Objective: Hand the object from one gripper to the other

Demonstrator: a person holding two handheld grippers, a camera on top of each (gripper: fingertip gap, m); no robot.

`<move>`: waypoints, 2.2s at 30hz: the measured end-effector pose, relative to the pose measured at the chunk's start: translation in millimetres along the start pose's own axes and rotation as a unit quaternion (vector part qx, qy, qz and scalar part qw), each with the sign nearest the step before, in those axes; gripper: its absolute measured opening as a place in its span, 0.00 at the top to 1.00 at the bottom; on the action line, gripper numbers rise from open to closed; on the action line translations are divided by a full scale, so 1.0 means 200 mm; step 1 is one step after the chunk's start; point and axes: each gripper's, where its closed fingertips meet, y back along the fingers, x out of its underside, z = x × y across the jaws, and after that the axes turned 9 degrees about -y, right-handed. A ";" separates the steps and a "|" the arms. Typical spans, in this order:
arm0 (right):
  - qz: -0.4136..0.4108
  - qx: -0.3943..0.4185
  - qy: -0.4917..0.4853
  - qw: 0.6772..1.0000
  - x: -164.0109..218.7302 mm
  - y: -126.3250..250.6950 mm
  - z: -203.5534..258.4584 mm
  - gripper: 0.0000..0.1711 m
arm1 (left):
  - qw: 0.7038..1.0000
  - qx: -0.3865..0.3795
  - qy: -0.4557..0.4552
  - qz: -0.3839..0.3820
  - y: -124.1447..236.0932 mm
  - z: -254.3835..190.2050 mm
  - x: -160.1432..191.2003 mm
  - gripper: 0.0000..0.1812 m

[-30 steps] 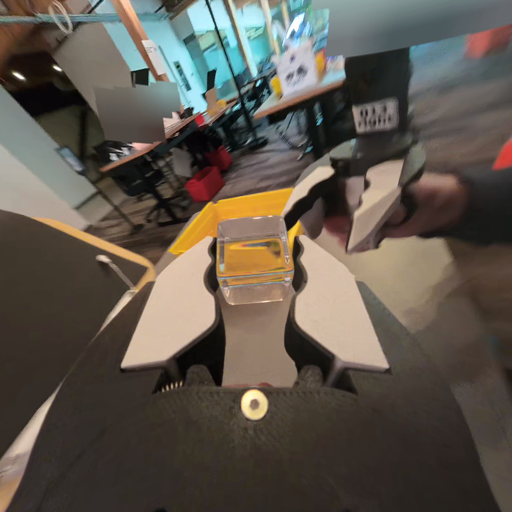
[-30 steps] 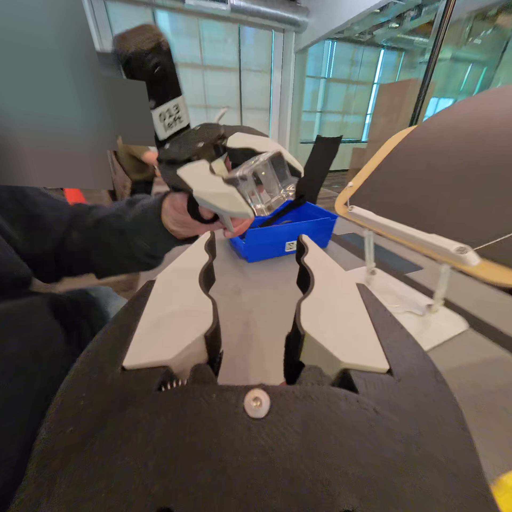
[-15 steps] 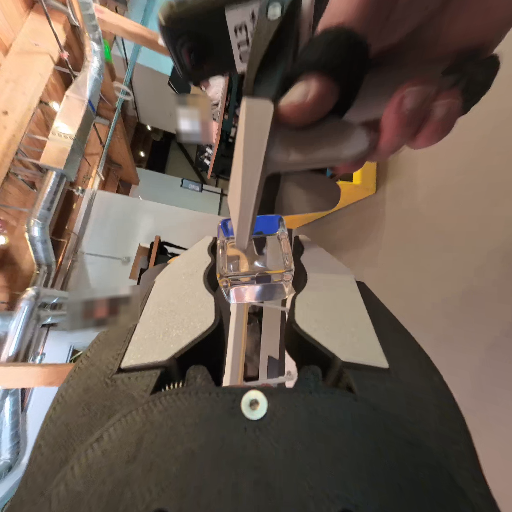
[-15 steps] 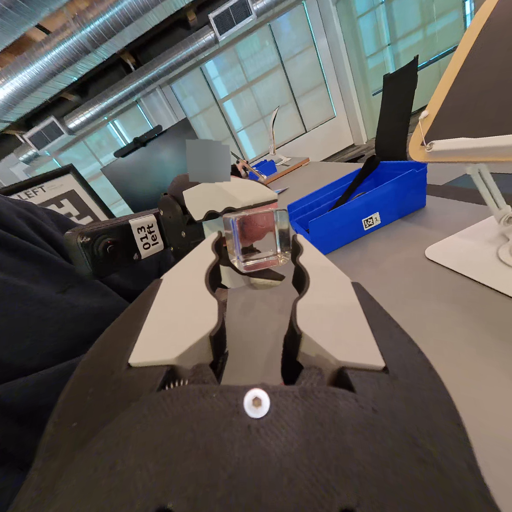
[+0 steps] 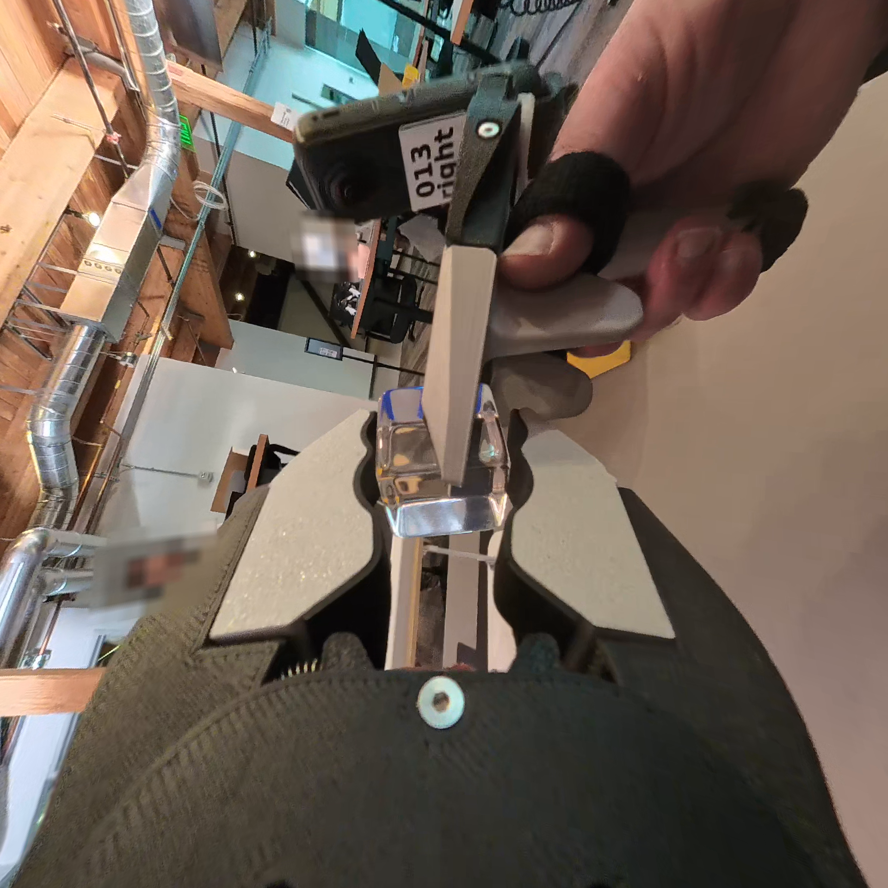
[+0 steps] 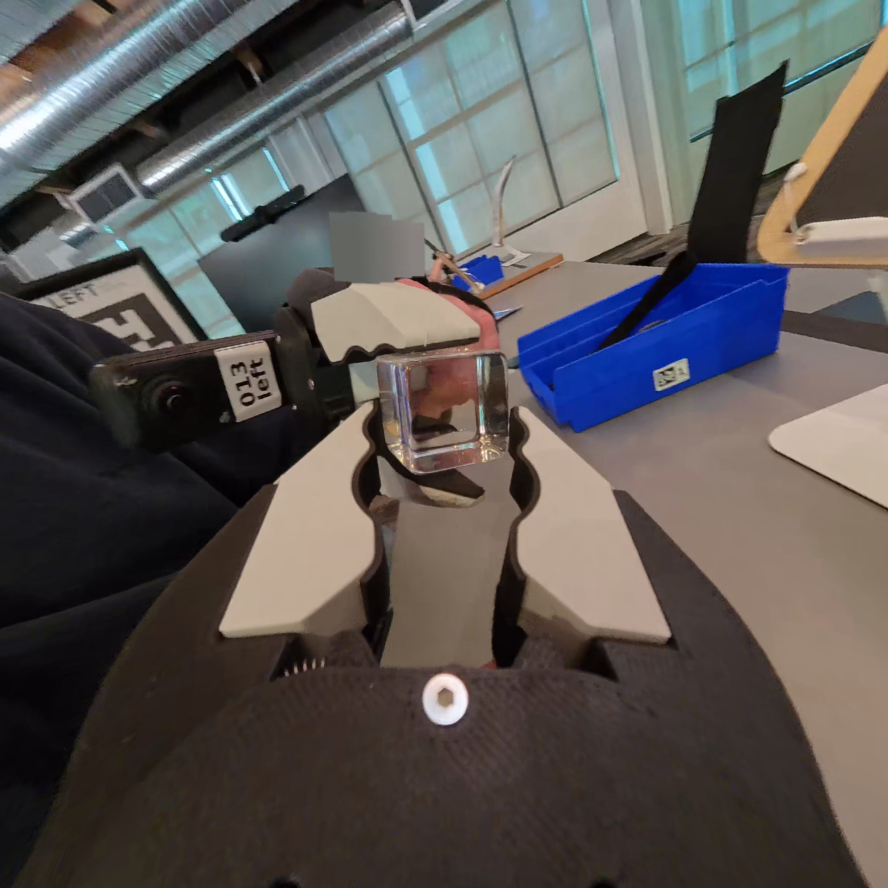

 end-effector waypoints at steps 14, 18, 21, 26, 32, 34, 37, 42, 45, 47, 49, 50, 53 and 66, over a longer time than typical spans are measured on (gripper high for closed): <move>0.028 0.197 0.082 0.977 0.02 -0.01 -0.17 0.68 | 0.993 0.010 -0.037 0.112 -0.09 -0.08 0.12 0.72; 0.033 0.203 0.086 0.975 0.03 -0.01 -0.19 0.69 | 0.992 0.009 -0.041 0.120 -0.09 -0.09 0.13 0.72; 0.045 0.224 0.085 0.970 0.04 0.00 -0.21 0.69 | 0.990 0.020 -0.049 0.132 -0.10 -0.11 0.15 0.72; 0.049 0.249 0.097 0.962 0.04 0.02 -0.23 0.71 | 0.986 0.027 -0.055 0.157 -0.12 -0.12 0.17 0.72; 0.036 0.226 0.090 0.969 0.04 0.02 -0.21 0.71 | 0.987 0.030 -0.053 0.151 -0.12 -0.12 0.15 0.72; 0.032 0.213 0.085 0.973 0.04 0.02 -0.20 0.71 | 0.988 0.029 -0.048 0.145 -0.12 -0.12 0.15 0.72; 0.023 0.192 0.077 0.978 0.03 0.02 -0.19 0.72 | 0.990 0.025 -0.034 0.136 -0.12 -0.10 0.14 0.72; -0.002 0.161 0.058 0.985 0.00 0.05 -0.18 0.72 | 0.994 0.023 0.033 0.099 -0.08 -0.07 0.12 0.72; -0.008 0.150 0.065 0.987 -0.01 0.06 -0.17 0.71 | 0.992 0.041 0.108 0.058 -0.05 -0.06 0.07 0.69; -0.016 0.137 0.071 0.988 -0.02 0.07 -0.16 0.71 | 0.987 0.048 0.147 0.044 -0.02 -0.05 0.06 0.65; -0.017 0.126 0.084 0.988 -0.03 0.08 -0.14 0.72 | 0.979 0.057 0.195 0.028 0.00 -0.03 0.05 0.62; -0.019 0.118 0.090 0.989 -0.03 0.08 -0.13 0.71 | 0.971 0.064 0.231 0.013 0.01 -0.02 0.04 0.61; -0.011 0.085 0.104 0.991 -0.03 0.09 -0.10 0.71 | 0.925 0.095 0.365 -0.050 0.04 0.01 0.01 0.58; 0.111 -0.047 0.162 0.979 0.12 0.09 0.04 0.71 | 0.747 0.238 0.577 -0.228 0.10 0.03 -0.10 0.62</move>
